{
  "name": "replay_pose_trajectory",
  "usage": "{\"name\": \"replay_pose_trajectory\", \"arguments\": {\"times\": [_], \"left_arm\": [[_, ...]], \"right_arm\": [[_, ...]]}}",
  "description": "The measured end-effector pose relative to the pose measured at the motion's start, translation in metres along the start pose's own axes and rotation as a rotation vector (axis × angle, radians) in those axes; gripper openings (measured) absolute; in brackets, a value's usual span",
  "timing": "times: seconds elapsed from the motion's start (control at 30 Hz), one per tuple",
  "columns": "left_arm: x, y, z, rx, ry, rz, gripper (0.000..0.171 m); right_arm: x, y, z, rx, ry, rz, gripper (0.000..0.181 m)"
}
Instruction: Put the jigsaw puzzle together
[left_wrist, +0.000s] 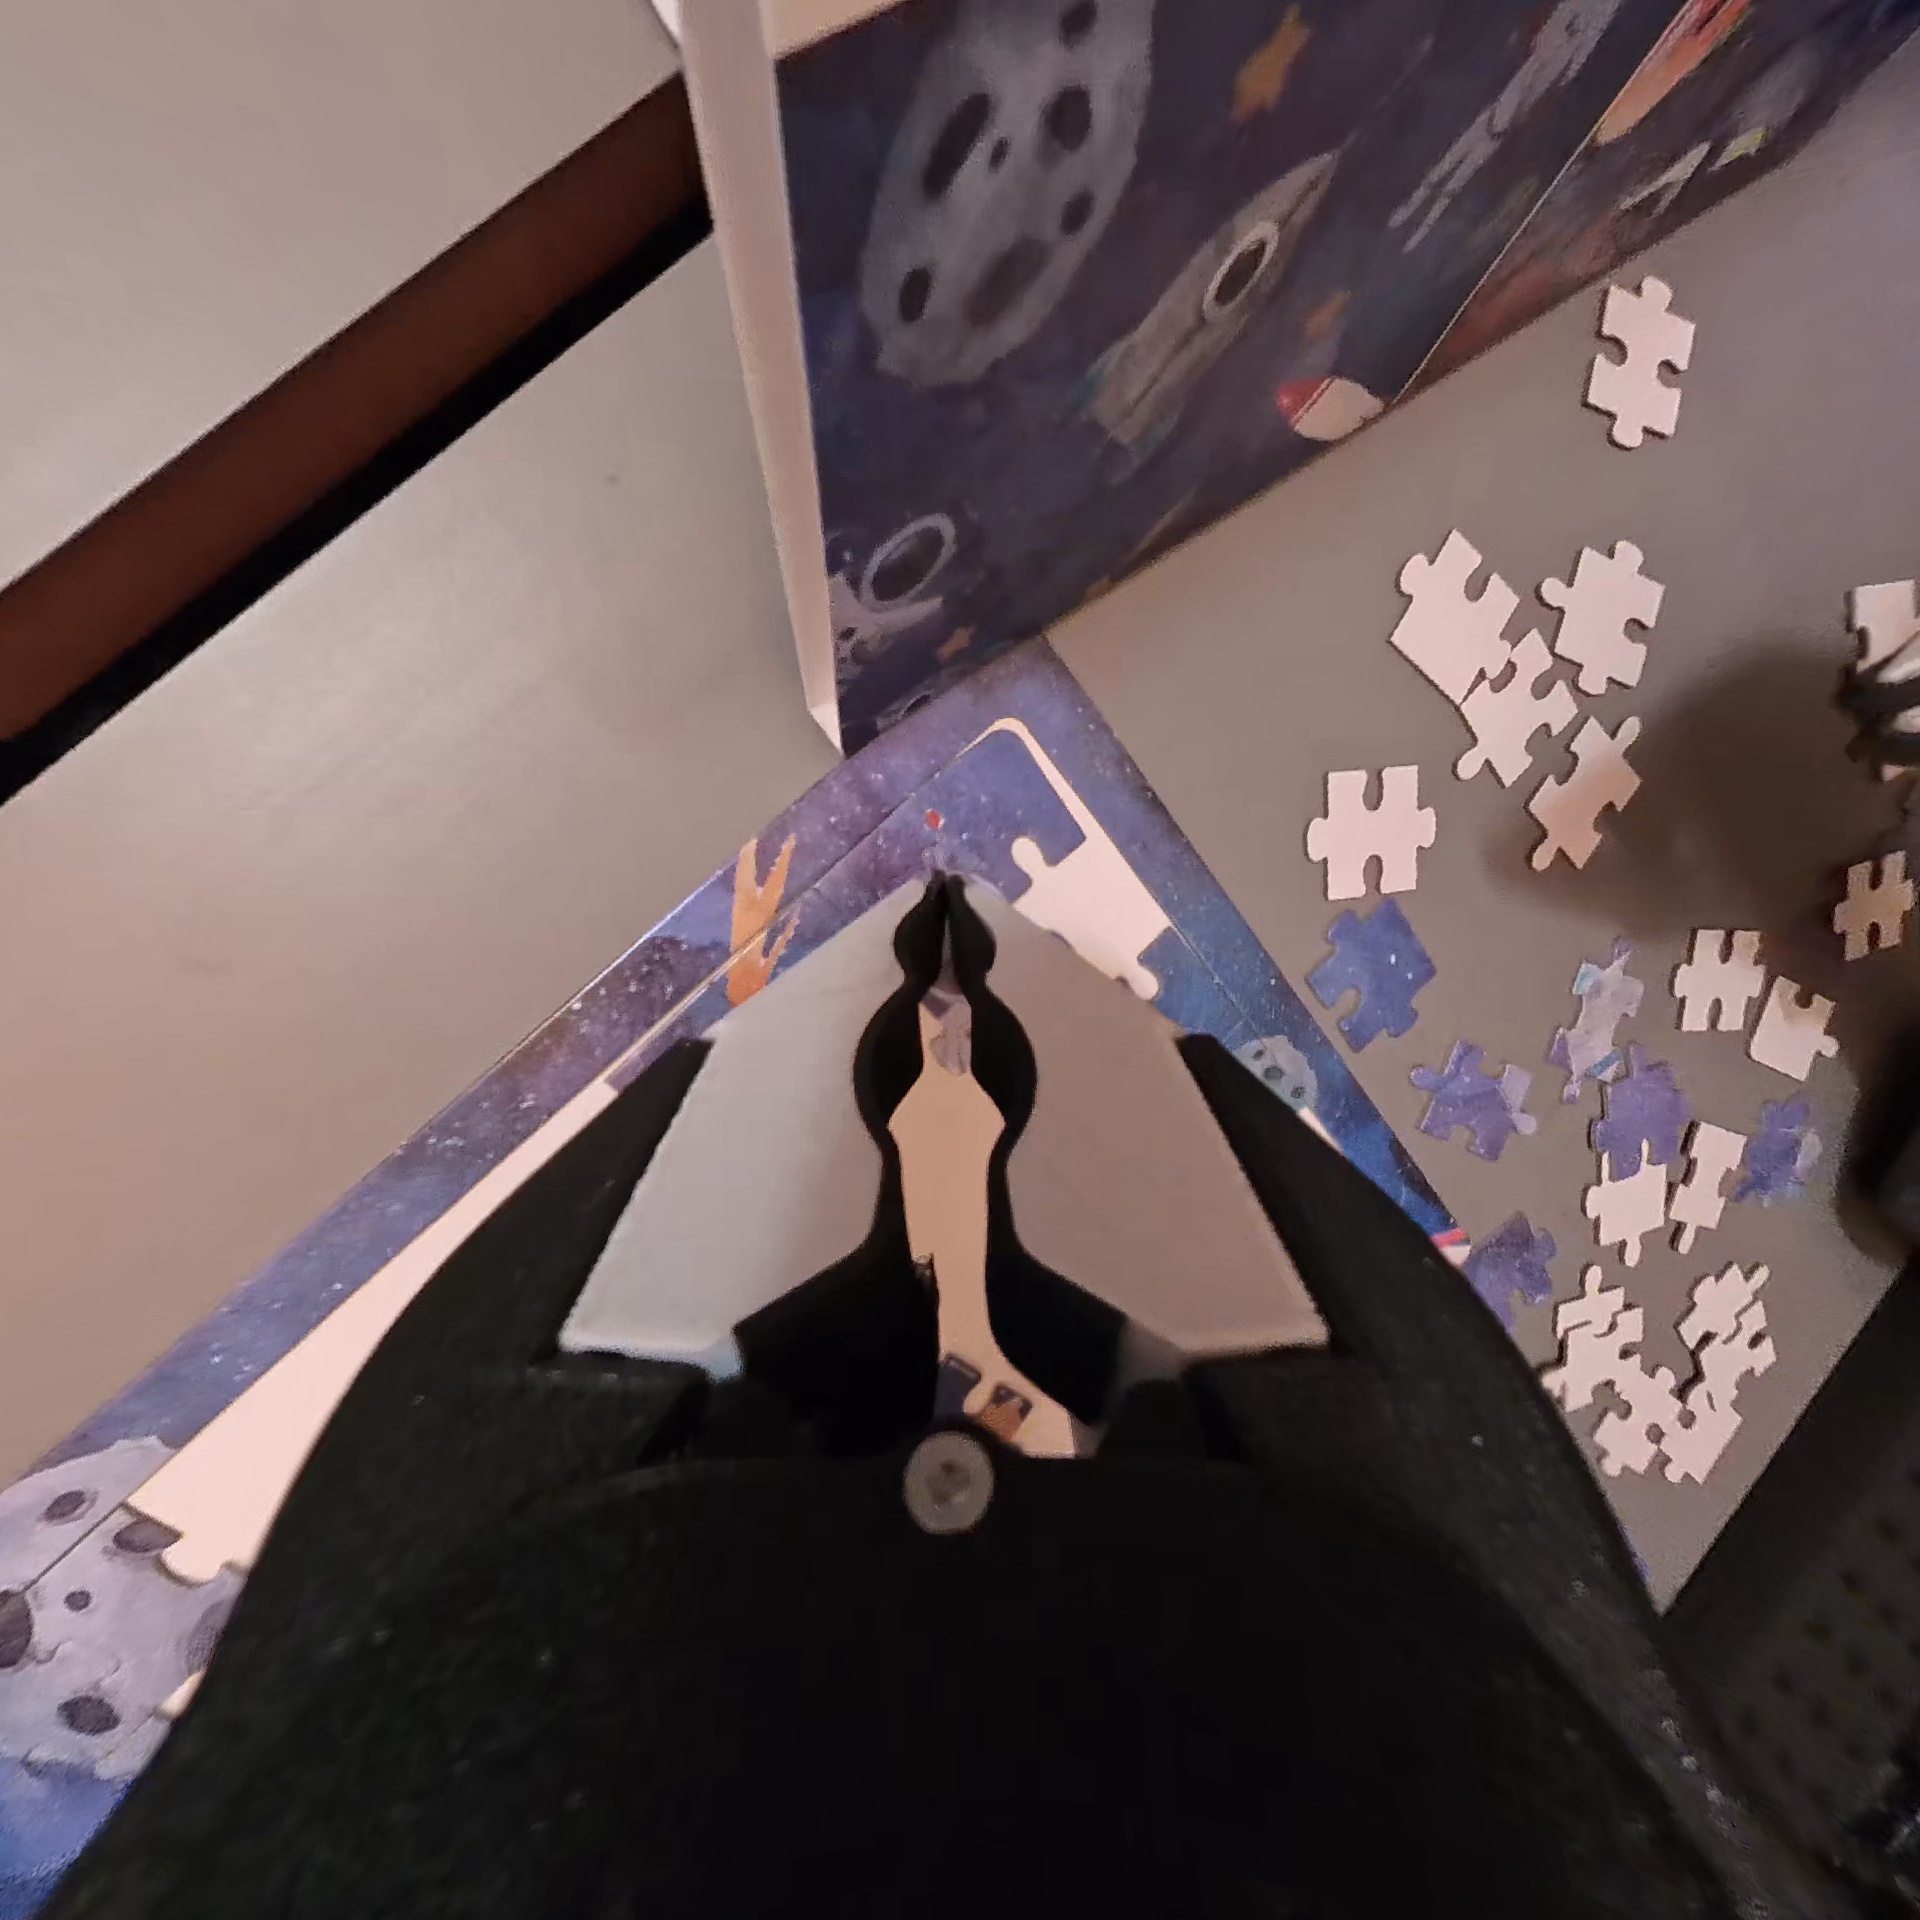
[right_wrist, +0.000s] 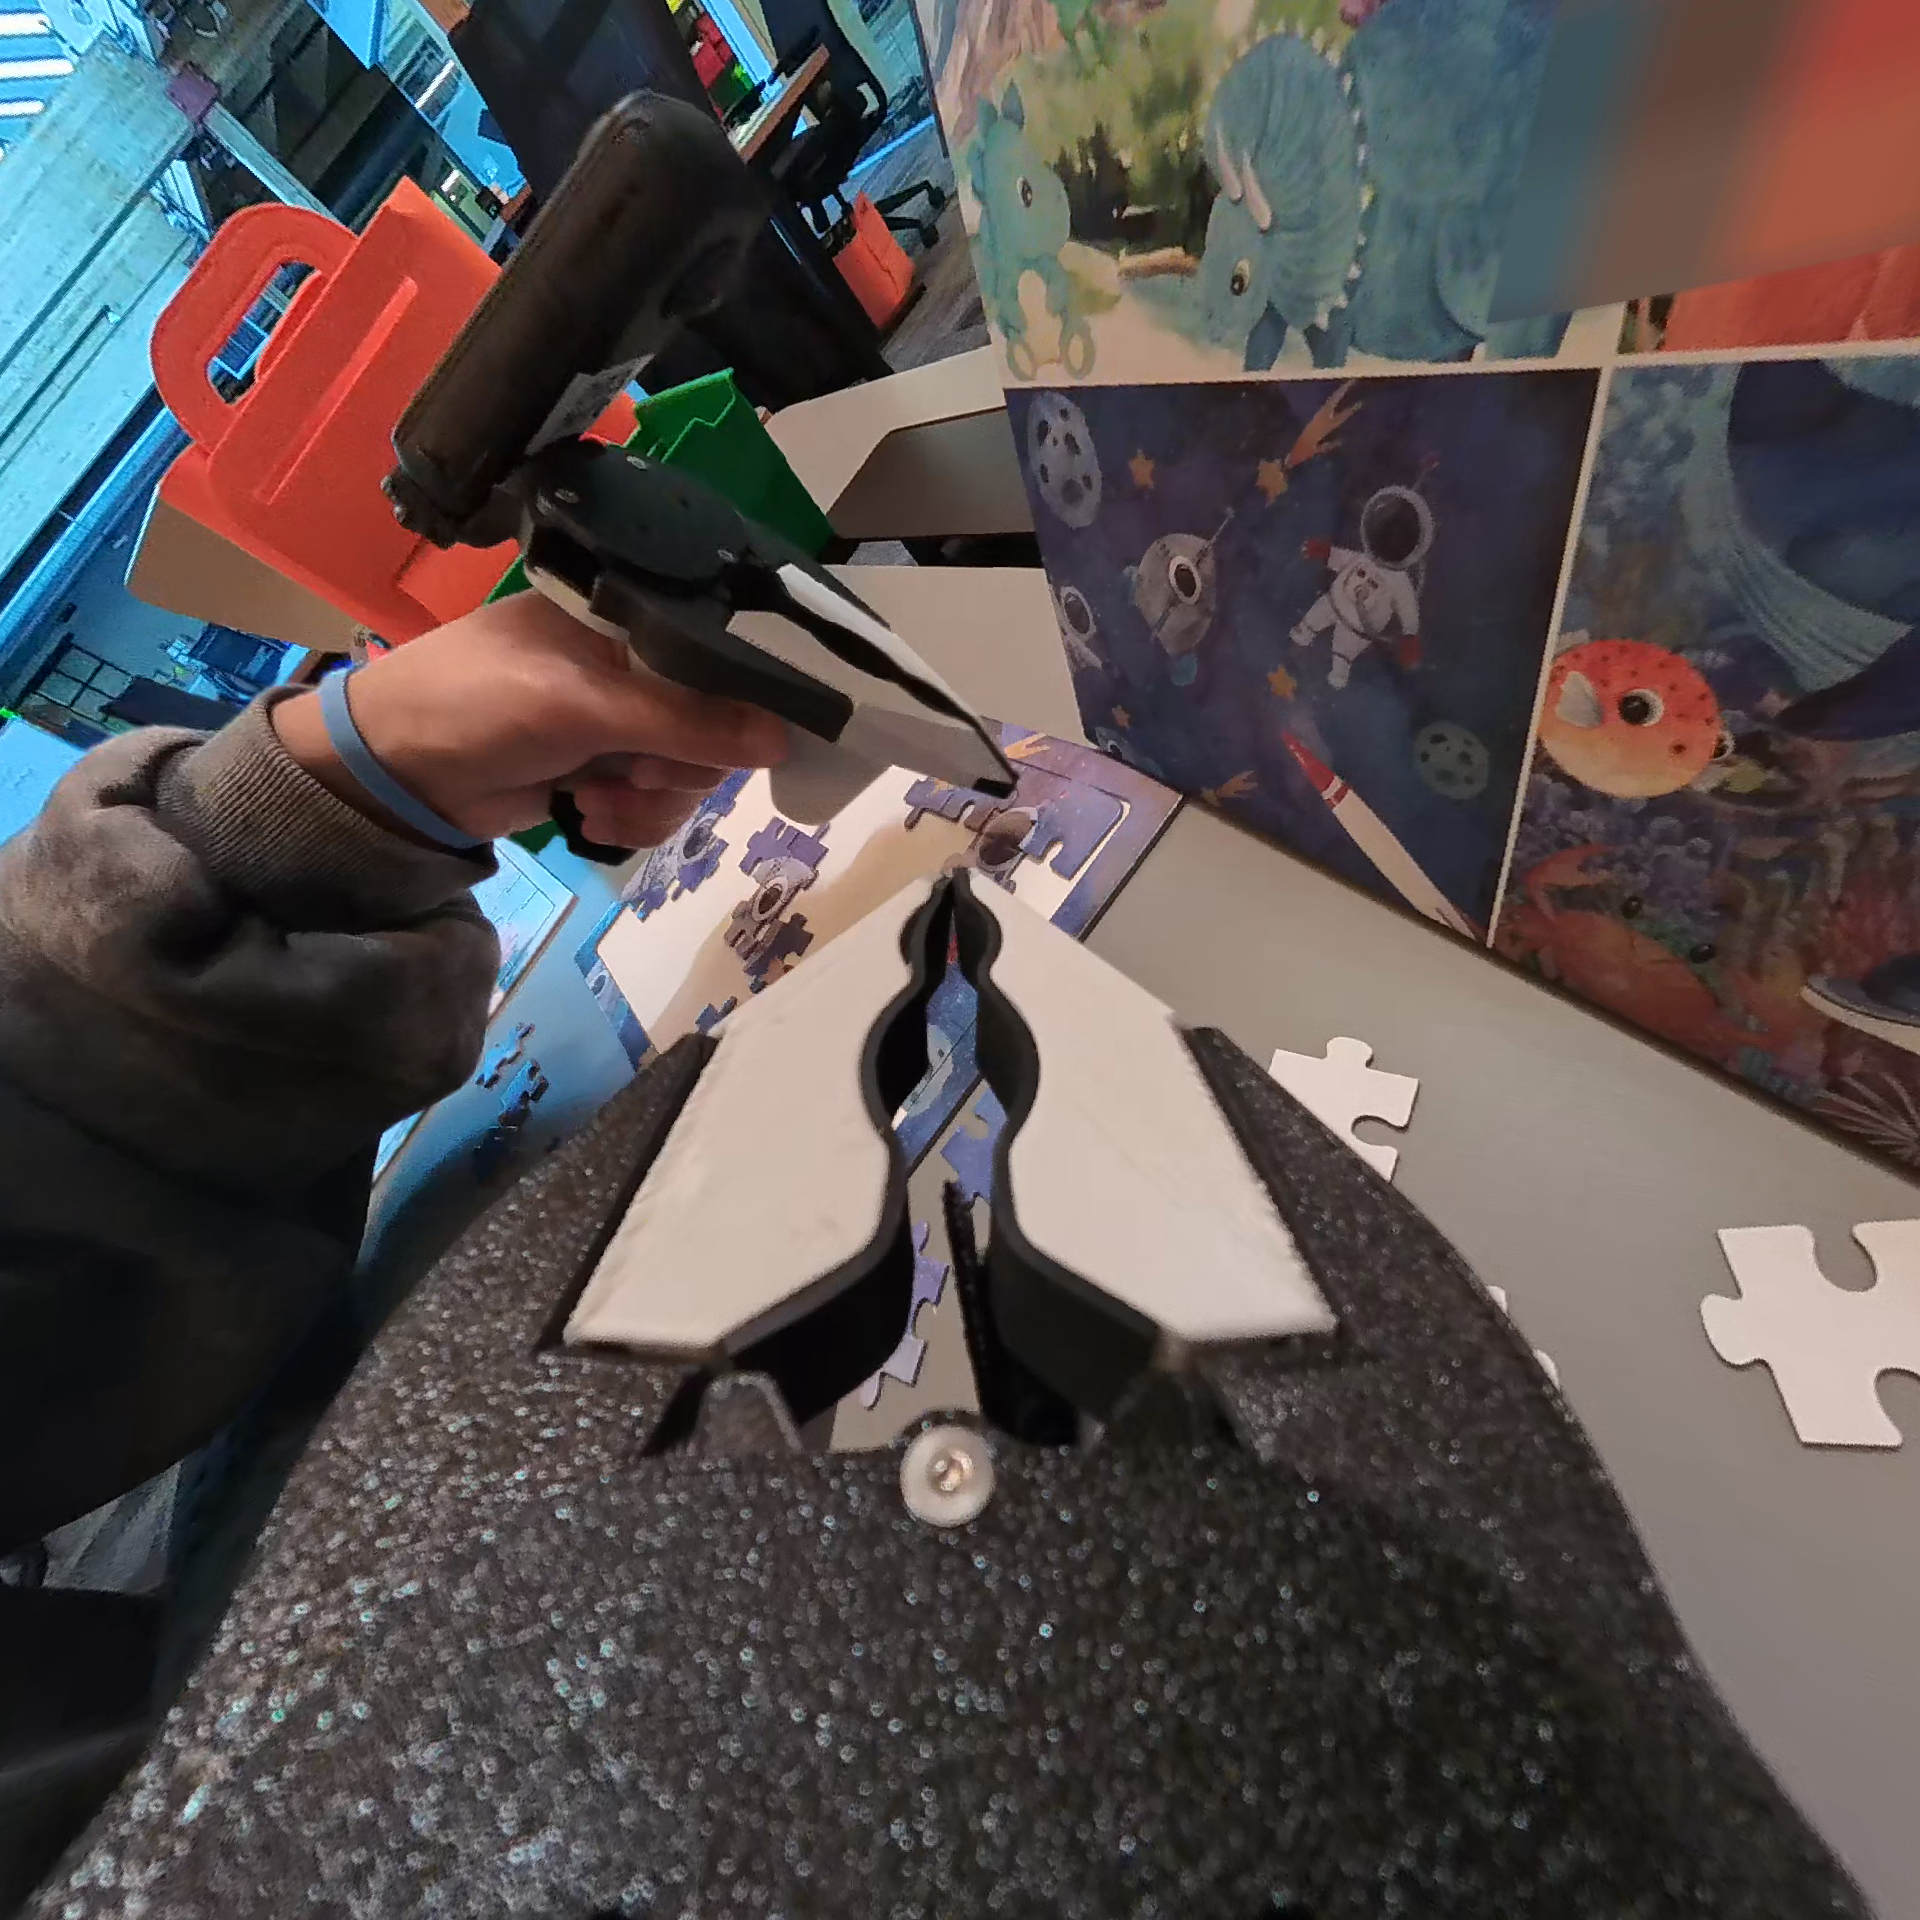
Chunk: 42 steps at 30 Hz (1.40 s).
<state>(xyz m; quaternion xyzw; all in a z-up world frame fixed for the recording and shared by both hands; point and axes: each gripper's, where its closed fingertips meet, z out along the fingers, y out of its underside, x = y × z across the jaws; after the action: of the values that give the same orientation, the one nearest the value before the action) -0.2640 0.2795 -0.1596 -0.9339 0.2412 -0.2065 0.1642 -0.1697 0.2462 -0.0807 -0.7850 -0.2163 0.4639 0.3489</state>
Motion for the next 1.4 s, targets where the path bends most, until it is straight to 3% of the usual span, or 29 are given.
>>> {"name": "replay_pose_trajectory", "arguments": {"times": [0.43,0.8,1.4], "left_arm": [[0.013,0.001,0.015,-0.005,0.022,-0.037,0.001],[0.013,-0.021,0.011,0.065,-0.101,0.065,0.001],[0.012,-0.012,0.022,0.054,-0.123,0.072,0.0]], "right_arm": [[-0.001,0.003,0.002,-0.015,-0.008,0.004,0.0],[-0.002,0.005,0.003,-0.029,-0.009,-0.001,0.0],[-0.002,0.008,0.004,-0.043,-0.01,0.004,0.0]]}}
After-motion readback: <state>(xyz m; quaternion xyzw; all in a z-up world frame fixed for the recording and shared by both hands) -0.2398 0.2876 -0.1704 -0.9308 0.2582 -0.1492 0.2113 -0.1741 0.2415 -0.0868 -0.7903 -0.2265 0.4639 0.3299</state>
